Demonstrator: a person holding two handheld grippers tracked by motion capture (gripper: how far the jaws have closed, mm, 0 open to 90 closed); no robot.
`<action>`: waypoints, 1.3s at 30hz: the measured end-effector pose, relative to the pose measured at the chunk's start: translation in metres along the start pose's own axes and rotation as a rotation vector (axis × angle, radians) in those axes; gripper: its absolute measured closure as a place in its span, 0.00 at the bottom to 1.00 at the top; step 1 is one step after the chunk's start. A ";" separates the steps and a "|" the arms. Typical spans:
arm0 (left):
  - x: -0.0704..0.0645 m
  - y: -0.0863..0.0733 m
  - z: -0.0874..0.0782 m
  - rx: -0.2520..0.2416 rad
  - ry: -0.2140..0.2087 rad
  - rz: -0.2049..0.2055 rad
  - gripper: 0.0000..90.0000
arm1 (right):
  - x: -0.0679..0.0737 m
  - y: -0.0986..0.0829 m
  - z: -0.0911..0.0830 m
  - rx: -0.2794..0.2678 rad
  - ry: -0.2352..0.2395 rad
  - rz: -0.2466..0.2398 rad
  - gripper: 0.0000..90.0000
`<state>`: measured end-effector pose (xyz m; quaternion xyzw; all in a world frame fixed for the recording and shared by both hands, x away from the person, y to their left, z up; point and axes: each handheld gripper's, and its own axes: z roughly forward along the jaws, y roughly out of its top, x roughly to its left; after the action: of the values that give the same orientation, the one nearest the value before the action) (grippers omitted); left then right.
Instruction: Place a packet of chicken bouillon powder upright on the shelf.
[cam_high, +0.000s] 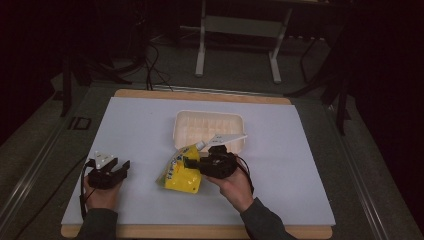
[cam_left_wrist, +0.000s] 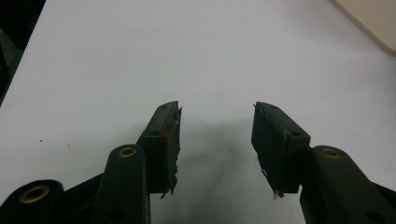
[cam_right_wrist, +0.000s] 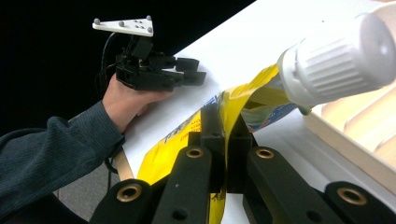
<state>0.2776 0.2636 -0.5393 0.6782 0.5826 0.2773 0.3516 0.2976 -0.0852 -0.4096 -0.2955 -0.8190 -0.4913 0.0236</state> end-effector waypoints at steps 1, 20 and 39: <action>0.000 0.000 0.000 -0.001 0.000 -0.001 0.57 | 0.001 0.002 -0.001 0.000 -0.004 -0.010 1.00; 0.000 0.000 0.000 -0.002 0.001 -0.001 0.57 | 0.002 0.024 -0.023 -0.010 -0.058 -0.077 1.00; 0.000 0.000 0.000 -0.003 0.001 0.000 0.57 | 0.001 0.035 -0.041 -0.005 -0.104 -0.119 1.00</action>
<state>0.2777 0.2638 -0.5394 0.6776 0.5823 0.2784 0.3526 0.3040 -0.1063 -0.3607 -0.2713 -0.8340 -0.4780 -0.0491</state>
